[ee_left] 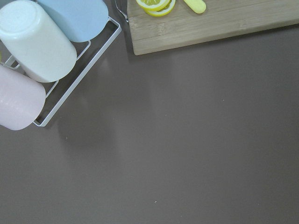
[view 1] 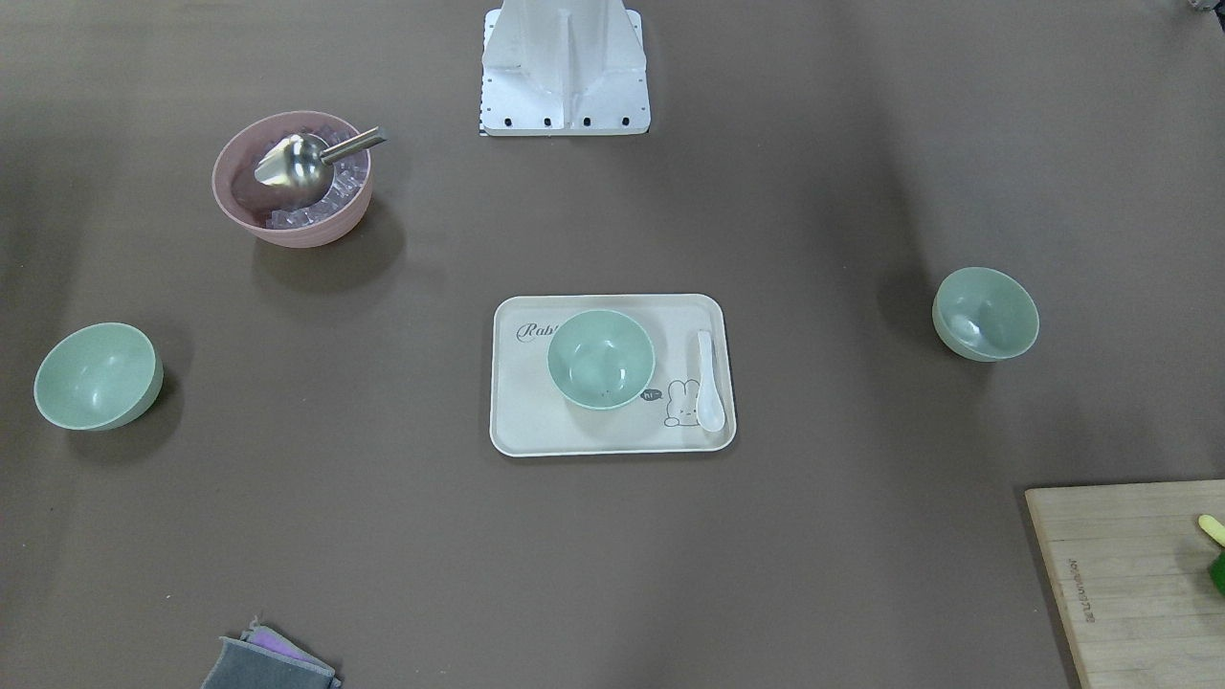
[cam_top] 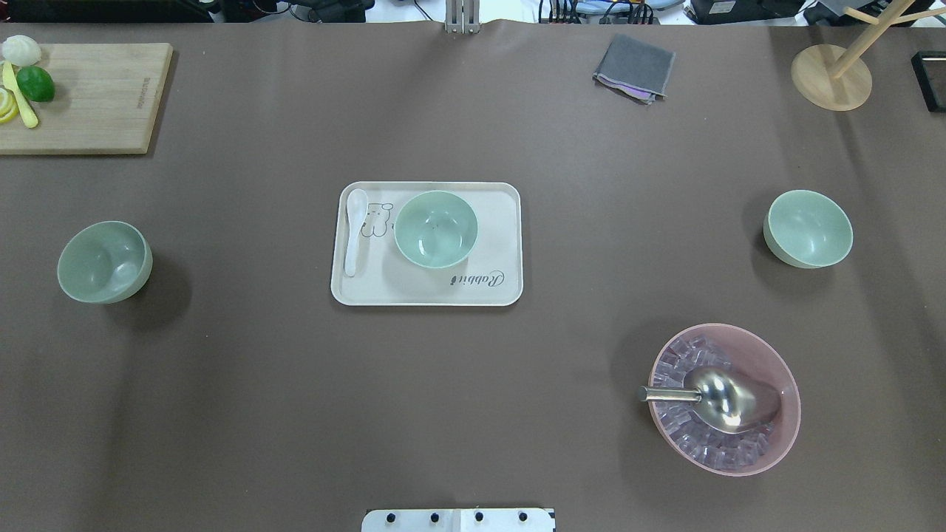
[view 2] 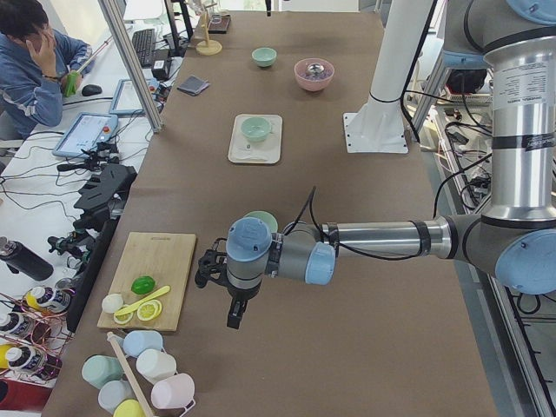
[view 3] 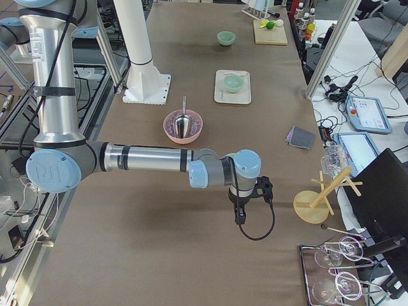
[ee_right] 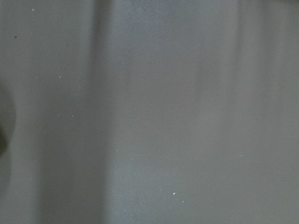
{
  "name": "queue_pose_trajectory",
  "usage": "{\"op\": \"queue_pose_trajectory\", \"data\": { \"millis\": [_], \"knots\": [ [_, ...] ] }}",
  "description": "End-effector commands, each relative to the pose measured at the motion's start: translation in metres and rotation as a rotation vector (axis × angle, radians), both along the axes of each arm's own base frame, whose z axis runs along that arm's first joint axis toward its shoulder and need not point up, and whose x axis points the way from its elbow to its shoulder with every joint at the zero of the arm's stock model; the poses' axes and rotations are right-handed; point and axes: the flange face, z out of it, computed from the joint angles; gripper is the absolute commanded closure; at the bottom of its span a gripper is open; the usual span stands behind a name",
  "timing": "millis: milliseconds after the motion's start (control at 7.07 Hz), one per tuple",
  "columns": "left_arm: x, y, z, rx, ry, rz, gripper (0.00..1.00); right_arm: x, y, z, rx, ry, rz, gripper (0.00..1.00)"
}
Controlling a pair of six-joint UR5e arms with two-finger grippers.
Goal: Stack green bowls together
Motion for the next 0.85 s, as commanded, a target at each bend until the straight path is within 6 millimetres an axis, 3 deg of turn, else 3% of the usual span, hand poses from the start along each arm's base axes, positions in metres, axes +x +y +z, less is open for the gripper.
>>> {"op": "queue_pose_trajectory", "data": {
  "millis": [0,141,566,707],
  "knots": [
    [0.004,0.004,-0.001,0.005,0.046,0.008,0.02,0.005,-0.001,-0.007,0.006,-0.006,0.009,0.00],
    [0.003,-0.003,-0.010,0.036,0.046,0.005,0.02,0.006,0.000,-0.007,0.003,-0.015,0.011,0.00],
    [0.004,0.003,-0.003,0.000,0.053,-0.020,0.02,0.004,0.005,-0.008,-0.002,-0.055,0.011,0.00],
    [0.005,-0.010,-0.022,-0.089,0.106,-0.130,0.02,0.006,0.010,-0.004,-0.007,-0.058,0.014,0.00]
  ]
}}
